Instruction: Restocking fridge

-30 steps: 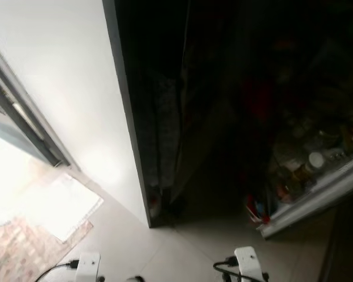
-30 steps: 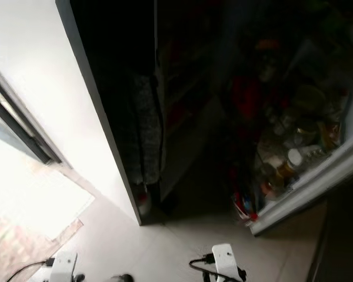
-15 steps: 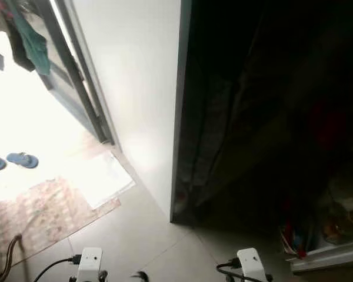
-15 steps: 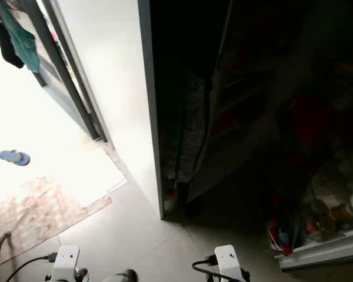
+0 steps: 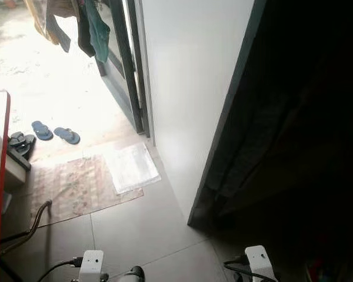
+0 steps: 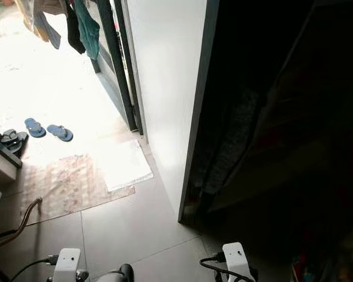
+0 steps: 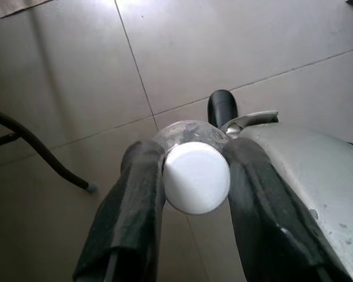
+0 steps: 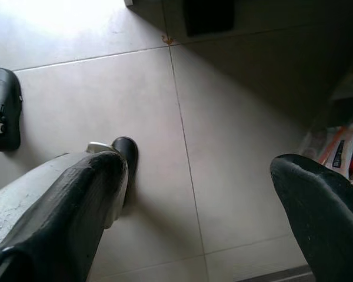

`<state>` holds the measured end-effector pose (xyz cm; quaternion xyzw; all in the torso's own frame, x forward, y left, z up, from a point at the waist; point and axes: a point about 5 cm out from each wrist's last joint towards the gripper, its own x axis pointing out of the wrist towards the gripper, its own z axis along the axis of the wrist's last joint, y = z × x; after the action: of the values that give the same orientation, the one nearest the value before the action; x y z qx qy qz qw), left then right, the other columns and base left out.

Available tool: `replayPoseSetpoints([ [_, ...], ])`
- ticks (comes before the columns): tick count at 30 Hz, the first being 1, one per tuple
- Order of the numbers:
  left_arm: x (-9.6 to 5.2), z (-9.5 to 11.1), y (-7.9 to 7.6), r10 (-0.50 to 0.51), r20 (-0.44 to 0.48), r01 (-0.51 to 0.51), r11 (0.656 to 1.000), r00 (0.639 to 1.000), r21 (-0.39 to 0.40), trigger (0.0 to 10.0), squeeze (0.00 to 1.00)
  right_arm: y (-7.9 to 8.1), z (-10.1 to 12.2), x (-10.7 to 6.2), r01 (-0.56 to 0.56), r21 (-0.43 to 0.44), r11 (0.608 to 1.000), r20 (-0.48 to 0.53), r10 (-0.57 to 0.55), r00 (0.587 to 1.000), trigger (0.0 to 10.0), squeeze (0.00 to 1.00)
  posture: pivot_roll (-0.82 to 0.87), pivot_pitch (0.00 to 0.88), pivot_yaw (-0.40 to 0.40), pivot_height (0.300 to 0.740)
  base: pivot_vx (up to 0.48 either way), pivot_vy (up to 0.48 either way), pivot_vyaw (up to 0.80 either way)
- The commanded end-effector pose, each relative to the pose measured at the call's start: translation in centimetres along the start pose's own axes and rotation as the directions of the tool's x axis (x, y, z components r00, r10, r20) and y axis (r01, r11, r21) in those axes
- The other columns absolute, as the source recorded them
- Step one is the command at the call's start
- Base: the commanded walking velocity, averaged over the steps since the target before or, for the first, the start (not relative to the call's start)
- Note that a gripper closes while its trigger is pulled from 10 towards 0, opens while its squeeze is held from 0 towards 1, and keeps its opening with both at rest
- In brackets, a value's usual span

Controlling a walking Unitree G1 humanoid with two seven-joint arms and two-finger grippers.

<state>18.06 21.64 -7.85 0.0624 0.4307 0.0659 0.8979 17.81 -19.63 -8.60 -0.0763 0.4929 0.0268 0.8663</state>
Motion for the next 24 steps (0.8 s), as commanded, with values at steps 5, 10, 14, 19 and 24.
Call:
replayPoseSetpoints([
  [5,-0.22,-1.08,-0.01,-0.002,-0.041,0.003,1.000,0.999,0.024,10.0,0.00,0.26,-0.73,-0.06,-0.008,-0.007,1.000,-0.023,0.008,1.000,10.0,0.00,-0.03,0.193,-0.070,0.740,0.000,-0.347,0.66],
  [10,-0.22,-1.09,-0.04,-0.003,-0.041,0.004,1.000,0.999,0.024,10.0,0.00,0.21,-0.78,-0.07,0.005,0.010,1.000,-0.024,-0.005,1.000,10.0,0.00,-0.03,0.193,-0.071,0.740,0.000,-0.348,0.00],
  [14,-0.25,-1.22,0.04,-0.001,-0.046,0.002,1.000,0.999,0.024,10.0,0.00,0.19,-0.76,-0.06,0.012,0.011,1.000,-0.024,-0.011,1.000,10.0,0.00,-0.03,0.193,-0.071,0.740,0.000,-0.346,0.00],
  [19,-0.29,-1.37,0.21,0.002,-0.050,-0.001,1.000,0.999,0.024,10.0,0.00,0.53,-0.97,-0.07,0.023,0.012,1.000,-0.022,-0.023,1.000,10.0,0.00,-0.03,0.192,-0.071,0.740,0.000,-0.345,0.00],
  [24,-0.29,-1.37,0.25,0.002,-0.050,0.000,1.000,0.999,0.023,10.0,0.00,0.59,-0.72,-0.06,0.065,0.008,0.998,0.003,-0.065,0.998,10.0,0.00,-0.03,0.187,-0.071,0.740,0.000,-0.346,0.00],
])
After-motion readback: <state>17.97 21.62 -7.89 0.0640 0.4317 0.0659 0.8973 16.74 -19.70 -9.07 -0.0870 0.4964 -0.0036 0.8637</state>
